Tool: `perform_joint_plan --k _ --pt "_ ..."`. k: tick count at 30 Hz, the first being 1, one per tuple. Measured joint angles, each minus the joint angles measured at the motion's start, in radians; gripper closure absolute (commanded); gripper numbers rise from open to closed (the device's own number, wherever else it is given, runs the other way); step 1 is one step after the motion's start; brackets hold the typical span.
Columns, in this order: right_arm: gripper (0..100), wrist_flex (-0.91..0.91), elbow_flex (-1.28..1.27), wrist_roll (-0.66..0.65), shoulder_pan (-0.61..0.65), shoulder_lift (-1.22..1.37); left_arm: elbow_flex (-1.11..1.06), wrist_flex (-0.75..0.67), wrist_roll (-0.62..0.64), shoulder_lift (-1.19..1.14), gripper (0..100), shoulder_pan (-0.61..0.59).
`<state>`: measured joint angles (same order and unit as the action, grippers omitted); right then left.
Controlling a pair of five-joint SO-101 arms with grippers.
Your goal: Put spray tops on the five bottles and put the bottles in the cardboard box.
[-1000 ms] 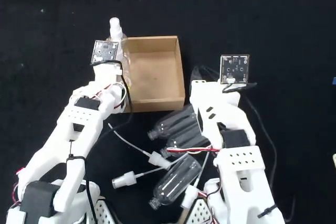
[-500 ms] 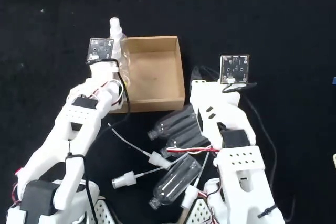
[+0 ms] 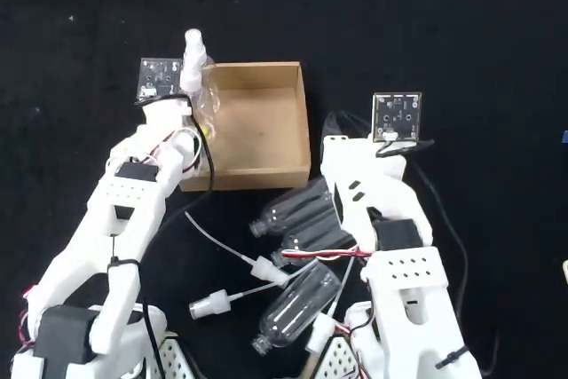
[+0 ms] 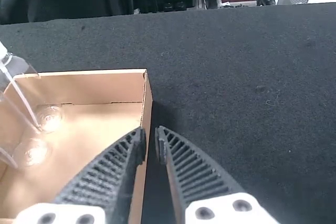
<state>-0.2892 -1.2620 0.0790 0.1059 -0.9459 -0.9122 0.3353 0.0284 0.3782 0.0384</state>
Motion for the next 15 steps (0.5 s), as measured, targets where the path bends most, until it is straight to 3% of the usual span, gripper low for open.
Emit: perform_joint_plan --k 15 --pt "97.3 0.000 0.000 0.000 0.000 0.000 0.000 -0.043 0.000 -0.051 88 -0.005"
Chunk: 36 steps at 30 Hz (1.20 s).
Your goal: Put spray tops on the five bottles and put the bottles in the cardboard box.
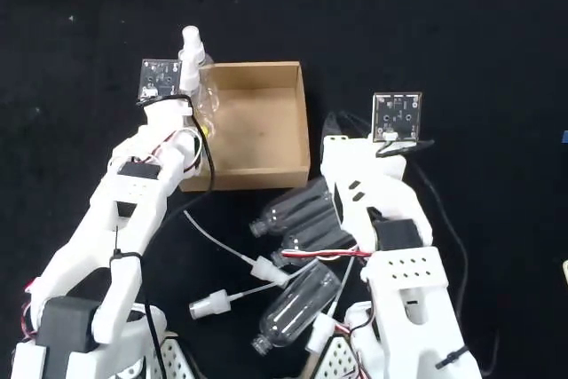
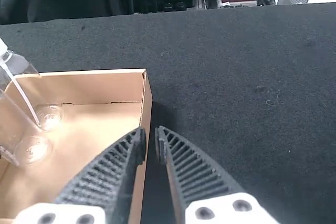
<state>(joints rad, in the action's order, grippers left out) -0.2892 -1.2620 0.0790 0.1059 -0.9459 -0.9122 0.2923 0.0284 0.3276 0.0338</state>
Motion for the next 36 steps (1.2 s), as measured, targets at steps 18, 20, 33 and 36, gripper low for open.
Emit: perform_joint_plan --k 18,20,33,36 --pt "97.3 0.002 -0.005 0.000 0.000 0.000 0.120 0.537 -0.137 0.442 87 -0.005" --pt "97.3 0.002 -0.015 0.000 0.000 0.000 0.149 0.643 -0.216 0.482 87 -0.005" --pt "97.2 -0.086 0.075 0.000 -0.164 0.000 0.345 1.221 -0.470 0.450 87 0.083" --pt "97.2 -0.187 0.173 -0.035 -0.213 0.000 0.347 1.277 -0.473 0.446 87 0.157"
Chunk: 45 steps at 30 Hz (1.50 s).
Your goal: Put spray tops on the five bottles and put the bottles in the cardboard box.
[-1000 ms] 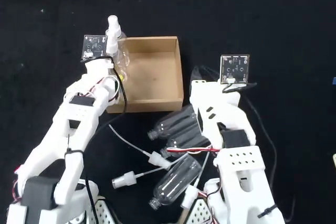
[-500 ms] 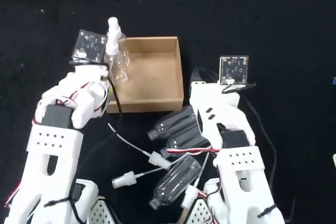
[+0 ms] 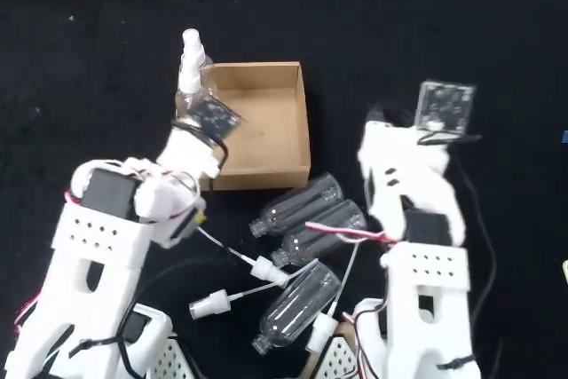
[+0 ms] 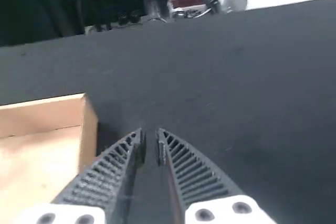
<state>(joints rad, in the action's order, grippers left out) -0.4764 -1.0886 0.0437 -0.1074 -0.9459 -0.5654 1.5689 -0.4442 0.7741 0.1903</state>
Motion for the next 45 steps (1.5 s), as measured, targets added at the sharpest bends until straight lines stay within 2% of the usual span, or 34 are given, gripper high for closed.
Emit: perform_joint_plan --k 3,7,9,12,16,19,24,30,33,37,42,45 --pt "97.2 -0.126 0.091 -0.098 -0.005 0.000 -0.002 0.009 0.000 -0.003 87 0.040" --pt "97.2 -0.338 0.166 -0.275 -0.006 0.000 -0.037 0.009 0.049 -0.003 79 0.118" --pt "95.3 -0.460 0.193 -0.397 -0.006 0.000 -0.066 0.009 0.063 -0.003 76 0.146" --pt "86.9 -0.667 0.233 -0.626 -0.005 0.000 -0.087 0.009 0.069 -0.003 78 0.138" --pt "77.8 -0.927 0.279 -0.933 0.032 0.000 -0.089 0.009 0.077 -0.003 79 0.023" --pt "79.5 -1.085 0.319 -1.117 0.097 0.000 -0.094 0.023 0.077 -0.003 79 -0.121" --pt "81.2 -1.249 0.333 -1.402 0.302 0.000 -0.095 0.041 0.077 -0.003 79 -0.405" --pt "81.4 -1.255 0.287 -1.567 0.508 0.000 -0.095 0.034 0.077 -0.006 79 -0.713" --pt "81.2 -1.255 0.221 -1.602 0.563 0.000 -0.095 0.017 0.077 -0.009 79 -0.815" --pt "81.2 -1.249 0.126 -1.608 0.617 0.000 -0.095 -0.005 0.091 -0.009 79 -0.850" --pt "81.2 -1.229 0.091 -1.608 0.709 -0.009 -0.095 -0.049 0.198 -0.009 79 -0.848" --pt "81.2 -1.229 0.086 -1.606 0.752 -0.018 -0.095 -0.057 0.218 -0.009 79 -0.848"
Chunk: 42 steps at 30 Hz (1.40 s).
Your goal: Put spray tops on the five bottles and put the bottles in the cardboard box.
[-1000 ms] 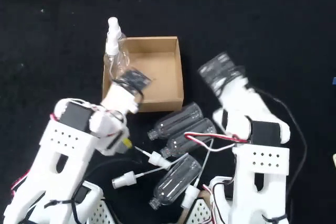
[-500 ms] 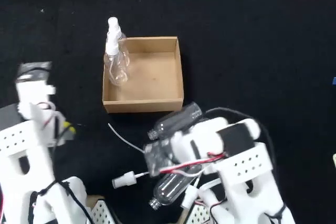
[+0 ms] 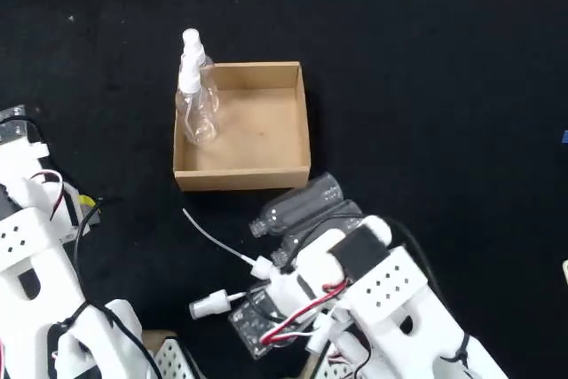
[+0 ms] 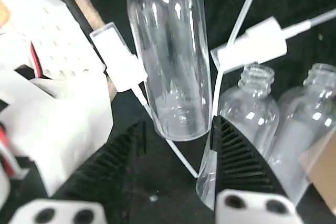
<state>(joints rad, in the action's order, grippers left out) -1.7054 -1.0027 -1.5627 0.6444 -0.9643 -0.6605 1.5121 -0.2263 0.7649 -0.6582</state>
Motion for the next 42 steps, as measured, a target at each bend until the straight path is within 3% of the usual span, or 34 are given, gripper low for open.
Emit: perform_joint_plan --k 11,24,34,42 --pt "81.2 0.157 -0.130 0.011 0.023 0.015 -0.032 -0.003 0.005 0.000 79 0.051" --pt "81.1 0.196 -0.084 0.015 0.023 0.313 -0.032 -0.044 0.005 0.000 79 0.051" --pt "75.3 0.384 -0.167 0.229 0.029 0.361 -0.032 -0.044 0.006 0.000 79 0.051" --pt "82.9 0.477 -0.173 0.436 0.028 0.365 -0.032 -0.044 0.006 0.000 79 0.051"
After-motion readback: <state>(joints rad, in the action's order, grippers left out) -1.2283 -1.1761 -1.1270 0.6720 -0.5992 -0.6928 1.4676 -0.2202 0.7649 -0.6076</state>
